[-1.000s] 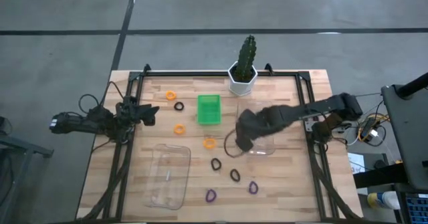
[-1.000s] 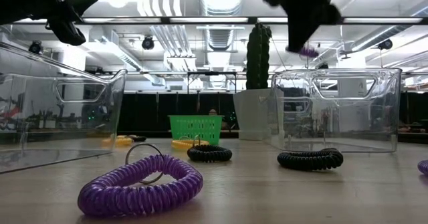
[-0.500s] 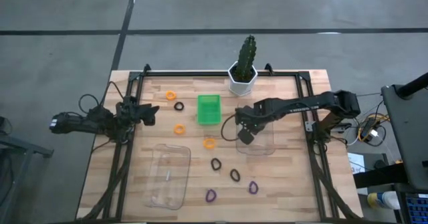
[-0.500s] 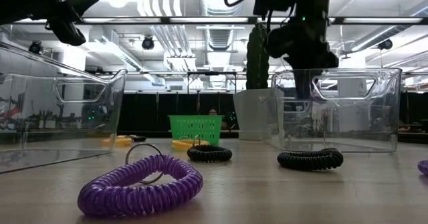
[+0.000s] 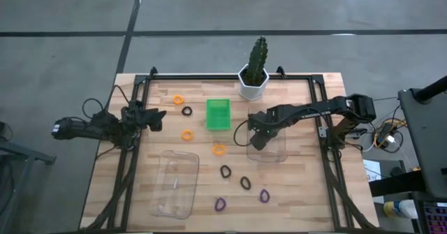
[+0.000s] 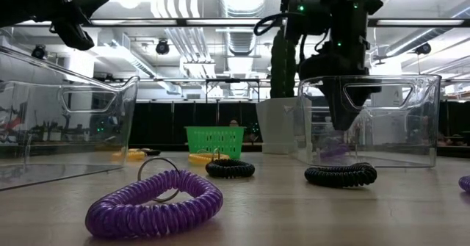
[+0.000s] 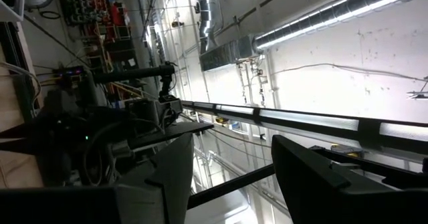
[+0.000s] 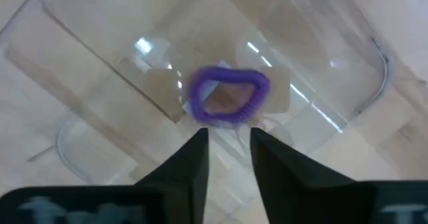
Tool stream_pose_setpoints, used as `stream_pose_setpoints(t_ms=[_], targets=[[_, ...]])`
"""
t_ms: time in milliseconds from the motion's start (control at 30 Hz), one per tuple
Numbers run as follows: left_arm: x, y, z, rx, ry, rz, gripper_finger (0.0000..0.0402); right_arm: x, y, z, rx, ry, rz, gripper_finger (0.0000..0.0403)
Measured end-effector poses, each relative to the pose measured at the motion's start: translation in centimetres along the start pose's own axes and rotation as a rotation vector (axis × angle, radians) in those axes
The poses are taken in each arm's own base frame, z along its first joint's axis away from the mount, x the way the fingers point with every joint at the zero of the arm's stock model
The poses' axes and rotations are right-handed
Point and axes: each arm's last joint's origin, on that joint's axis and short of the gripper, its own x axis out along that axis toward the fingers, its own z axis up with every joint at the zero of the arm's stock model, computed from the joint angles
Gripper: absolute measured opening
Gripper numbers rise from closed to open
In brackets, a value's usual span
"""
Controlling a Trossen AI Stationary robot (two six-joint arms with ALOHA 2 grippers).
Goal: Sort spring keychains
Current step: Put the purple spring keychain into the top transparent bin
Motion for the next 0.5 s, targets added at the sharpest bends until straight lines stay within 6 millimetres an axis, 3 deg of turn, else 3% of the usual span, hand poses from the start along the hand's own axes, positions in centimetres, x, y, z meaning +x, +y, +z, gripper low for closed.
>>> stream_pose_setpoints(t_ms=[200,500], targets=[[0.0,0.0,0.0,-0.013,0.000,0.000,0.0195,-1.9,1.4,0.2,-0.063,0.016,0.124,0.0150],[0.0,0.0,0.0,-0.015,0.000,0.000,0.0195,-7.3,5.7,-1.2,-0.243,-0.023,0.304,0.0139]])
